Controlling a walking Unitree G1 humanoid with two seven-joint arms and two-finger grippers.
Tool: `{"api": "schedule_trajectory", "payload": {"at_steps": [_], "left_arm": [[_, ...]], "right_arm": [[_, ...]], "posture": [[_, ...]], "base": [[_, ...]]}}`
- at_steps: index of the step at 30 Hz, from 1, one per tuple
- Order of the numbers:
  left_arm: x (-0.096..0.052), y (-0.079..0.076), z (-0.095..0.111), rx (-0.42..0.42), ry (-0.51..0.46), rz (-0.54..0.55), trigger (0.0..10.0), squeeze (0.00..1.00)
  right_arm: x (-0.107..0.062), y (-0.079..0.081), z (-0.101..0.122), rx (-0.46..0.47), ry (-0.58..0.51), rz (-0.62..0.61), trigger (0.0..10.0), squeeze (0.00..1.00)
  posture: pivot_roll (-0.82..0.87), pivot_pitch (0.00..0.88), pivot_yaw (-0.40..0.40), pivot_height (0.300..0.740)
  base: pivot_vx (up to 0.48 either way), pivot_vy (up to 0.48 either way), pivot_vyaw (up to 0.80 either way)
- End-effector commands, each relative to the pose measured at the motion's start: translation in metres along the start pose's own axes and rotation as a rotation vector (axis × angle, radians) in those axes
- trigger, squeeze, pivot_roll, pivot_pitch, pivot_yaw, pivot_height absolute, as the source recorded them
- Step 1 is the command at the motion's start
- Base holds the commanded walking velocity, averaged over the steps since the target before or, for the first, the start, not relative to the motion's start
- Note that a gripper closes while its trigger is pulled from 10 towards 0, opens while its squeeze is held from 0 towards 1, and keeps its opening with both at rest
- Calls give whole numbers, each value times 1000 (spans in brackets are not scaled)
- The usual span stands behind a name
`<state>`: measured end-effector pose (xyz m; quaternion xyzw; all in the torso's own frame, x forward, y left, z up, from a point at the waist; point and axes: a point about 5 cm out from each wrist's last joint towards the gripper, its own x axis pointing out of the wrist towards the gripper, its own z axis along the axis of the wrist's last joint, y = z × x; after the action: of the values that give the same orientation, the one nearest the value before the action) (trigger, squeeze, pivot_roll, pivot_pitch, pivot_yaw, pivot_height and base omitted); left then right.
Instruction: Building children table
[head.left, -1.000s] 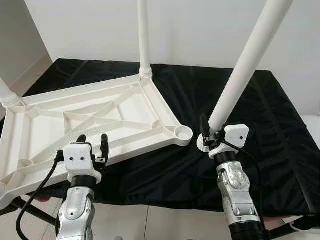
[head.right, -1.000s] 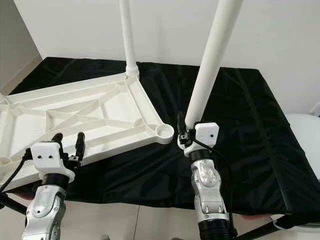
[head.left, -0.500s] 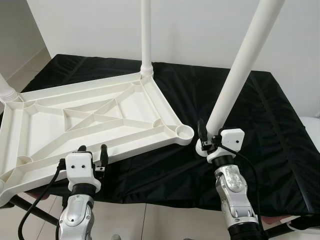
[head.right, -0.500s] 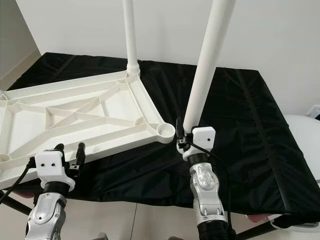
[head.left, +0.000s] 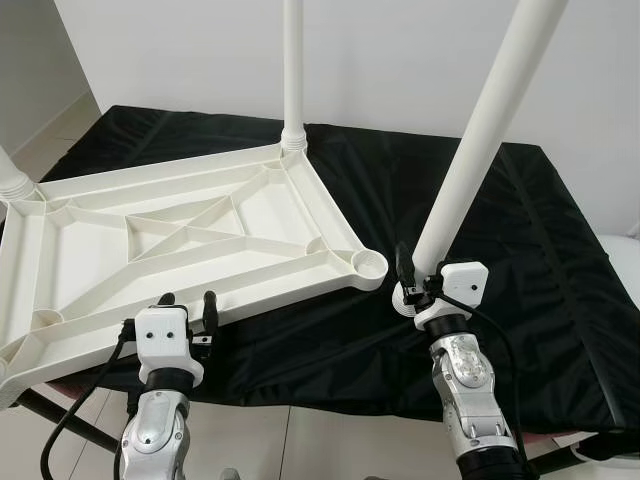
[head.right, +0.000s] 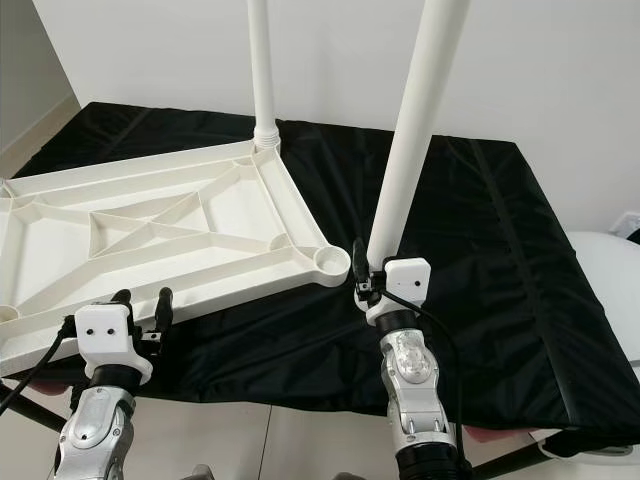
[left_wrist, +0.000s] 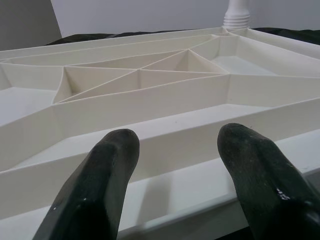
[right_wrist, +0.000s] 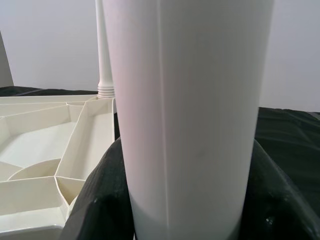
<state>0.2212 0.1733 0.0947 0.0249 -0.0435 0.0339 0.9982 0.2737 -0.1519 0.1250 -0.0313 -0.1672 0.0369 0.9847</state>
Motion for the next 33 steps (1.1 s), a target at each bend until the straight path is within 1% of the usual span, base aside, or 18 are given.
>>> {"api": "schedule_trajectory", "payload": {"at_steps": [1,13,16,19,22,33], "left_arm": [[-3,2,-3,-5,13,52,10000,0],[-3,-2,-2,-23,29,38,10000,0],[-3,-2,-2,-43,43,28,10000,0],[-3,-2,-2,-45,43,25,10000,0],[-2,-4,-1,-75,47,18,10000,0],[2,-4,2,-85,42,18,10000,0]], "right_arm": [[-4,0,-4,-4,12,7,10000,0],[-6,2,-4,3,18,13,10000,0],[-7,3,-4,5,21,27,10000,0],[-7,4,-4,6,21,29,10000,0],[-7,5,-4,9,23,37,10000,0],[-6,6,-4,12,21,41,10000,0]], "posture": [[56,0,-46,740],[59,0,-48,740],[57,0,-47,740],[58,0,-46,740],[56,0,-47,740],[54,0,-49,740]], "base": [[0,0,0],[0,0,0],[0,0,0],[0,0,0],[0,0,0],[0,0,0]]}}
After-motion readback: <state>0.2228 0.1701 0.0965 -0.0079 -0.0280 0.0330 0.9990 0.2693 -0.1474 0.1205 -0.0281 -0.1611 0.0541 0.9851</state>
